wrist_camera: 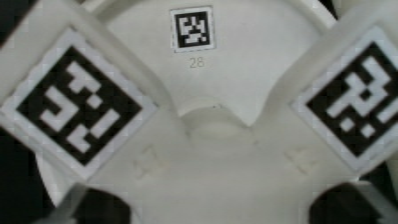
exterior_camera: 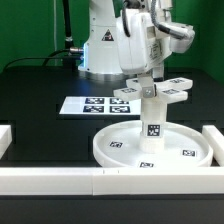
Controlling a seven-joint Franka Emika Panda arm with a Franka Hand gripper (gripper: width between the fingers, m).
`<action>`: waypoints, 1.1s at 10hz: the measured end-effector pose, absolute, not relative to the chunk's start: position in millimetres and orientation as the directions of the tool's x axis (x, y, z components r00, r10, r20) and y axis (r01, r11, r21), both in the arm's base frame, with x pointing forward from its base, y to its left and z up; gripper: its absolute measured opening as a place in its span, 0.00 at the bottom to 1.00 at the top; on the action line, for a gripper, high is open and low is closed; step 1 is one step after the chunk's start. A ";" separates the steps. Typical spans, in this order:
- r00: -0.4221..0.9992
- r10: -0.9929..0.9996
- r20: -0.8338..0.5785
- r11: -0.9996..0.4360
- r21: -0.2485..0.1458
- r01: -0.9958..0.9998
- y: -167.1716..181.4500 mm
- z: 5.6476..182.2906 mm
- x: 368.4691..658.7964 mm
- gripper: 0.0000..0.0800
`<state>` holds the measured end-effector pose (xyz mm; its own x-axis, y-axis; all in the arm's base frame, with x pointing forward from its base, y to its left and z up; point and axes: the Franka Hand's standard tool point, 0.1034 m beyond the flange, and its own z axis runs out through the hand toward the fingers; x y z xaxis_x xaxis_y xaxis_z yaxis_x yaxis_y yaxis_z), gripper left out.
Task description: Assemble round table
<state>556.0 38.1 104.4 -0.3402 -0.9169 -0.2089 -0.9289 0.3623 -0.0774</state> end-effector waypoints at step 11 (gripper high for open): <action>0.417 -0.900 -0.130 -0.398 -0.153 -0.905 60.7 134.0 550.5 0.81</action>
Offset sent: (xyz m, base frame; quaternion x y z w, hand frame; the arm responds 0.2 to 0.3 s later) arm -0.0103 0.0090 0.0381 0.0047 -0.0555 0.0556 0.9969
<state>550.5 60.7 134.0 0.4172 -0.8995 -0.1298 -0.9048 -0.3976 -0.1526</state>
